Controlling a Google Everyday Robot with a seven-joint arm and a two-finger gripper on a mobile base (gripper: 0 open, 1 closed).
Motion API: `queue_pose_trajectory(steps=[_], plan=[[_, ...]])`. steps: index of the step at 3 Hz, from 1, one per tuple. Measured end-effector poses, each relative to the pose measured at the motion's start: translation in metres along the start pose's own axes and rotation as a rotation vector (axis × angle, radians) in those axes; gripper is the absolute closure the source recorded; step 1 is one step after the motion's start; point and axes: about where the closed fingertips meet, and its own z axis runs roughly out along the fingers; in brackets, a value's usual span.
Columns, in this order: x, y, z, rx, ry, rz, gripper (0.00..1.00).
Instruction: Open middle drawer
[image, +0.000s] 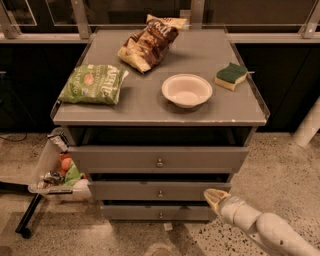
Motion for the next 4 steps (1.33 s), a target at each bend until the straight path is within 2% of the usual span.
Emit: queue_pose_trajectory(steps=[1,2,3,4], plan=[[-0.008,-0.007,-0.003,-0.029,-0.015,0.010,1.00],[-0.016,-0.004,0.000,-0.005,-0.049,-0.023,1.00],[-0.032,-0.018,0.019,0.035,-0.116,-0.095,1.00],[-0.043,-0.051,0.066,0.091,-0.195,-0.100,1.00]])
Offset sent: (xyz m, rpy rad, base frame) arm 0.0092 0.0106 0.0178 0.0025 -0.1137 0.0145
